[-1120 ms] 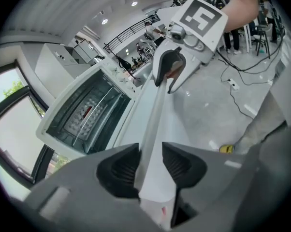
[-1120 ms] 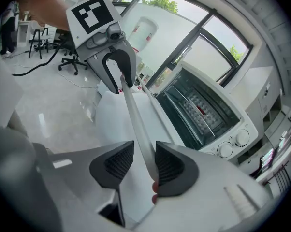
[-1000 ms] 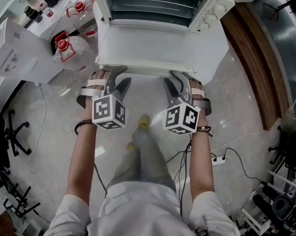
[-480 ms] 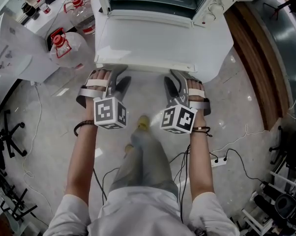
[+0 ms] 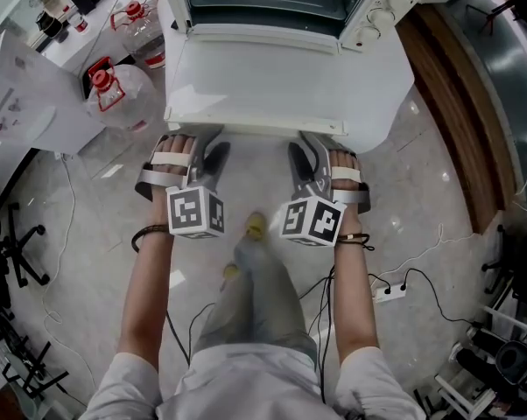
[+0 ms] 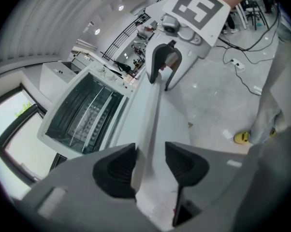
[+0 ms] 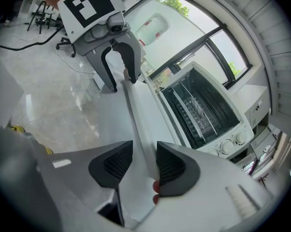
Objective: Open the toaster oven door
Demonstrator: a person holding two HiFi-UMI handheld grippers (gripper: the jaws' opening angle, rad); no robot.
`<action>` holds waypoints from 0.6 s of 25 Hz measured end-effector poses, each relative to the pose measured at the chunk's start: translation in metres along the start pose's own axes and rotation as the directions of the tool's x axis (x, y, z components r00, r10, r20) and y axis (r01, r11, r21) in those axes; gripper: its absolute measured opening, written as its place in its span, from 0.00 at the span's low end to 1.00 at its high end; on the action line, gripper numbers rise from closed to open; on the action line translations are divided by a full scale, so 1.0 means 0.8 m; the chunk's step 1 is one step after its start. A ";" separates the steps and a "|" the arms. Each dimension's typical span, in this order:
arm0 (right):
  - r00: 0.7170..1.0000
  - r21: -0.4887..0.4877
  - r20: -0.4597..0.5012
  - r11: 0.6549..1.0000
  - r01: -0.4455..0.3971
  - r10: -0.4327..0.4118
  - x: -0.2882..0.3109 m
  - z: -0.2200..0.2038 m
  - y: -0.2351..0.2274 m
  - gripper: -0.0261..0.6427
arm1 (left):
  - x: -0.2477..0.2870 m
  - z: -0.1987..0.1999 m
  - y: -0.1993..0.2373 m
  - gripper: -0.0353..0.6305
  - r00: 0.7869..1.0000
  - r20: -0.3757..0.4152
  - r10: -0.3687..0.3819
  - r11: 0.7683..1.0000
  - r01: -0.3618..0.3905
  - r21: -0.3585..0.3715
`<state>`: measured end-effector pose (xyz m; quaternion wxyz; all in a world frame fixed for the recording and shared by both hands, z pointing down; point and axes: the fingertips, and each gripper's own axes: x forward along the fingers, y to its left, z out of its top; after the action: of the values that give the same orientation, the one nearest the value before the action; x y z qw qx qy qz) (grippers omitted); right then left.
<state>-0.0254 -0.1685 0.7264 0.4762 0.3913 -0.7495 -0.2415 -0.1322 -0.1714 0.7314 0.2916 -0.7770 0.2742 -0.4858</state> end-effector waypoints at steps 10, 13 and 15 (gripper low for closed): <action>1.000 0.056 0.003 0.998 -0.012 0.012 -0.008 0.006 -0.005 0.25 | -0.007 0.002 -0.001 0.38 1.000 0.004 -0.022 0.999 0.022 -0.032; 1.000 0.067 0.005 0.998 -0.011 0.010 -0.011 0.007 -0.006 0.25 | -0.010 0.003 0.003 0.38 1.000 0.007 -0.016 0.999 0.017 -0.043; 1.000 0.067 0.003 0.998 -0.012 0.012 -0.012 0.007 -0.005 0.25 | -0.012 0.003 0.004 0.37 1.000 0.009 -0.012 0.999 0.012 -0.048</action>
<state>-0.0270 -0.1630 0.7162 0.4633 0.4023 -0.7600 -0.2141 -0.1345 -0.1661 0.7224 0.2710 -0.7875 0.2798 -0.4775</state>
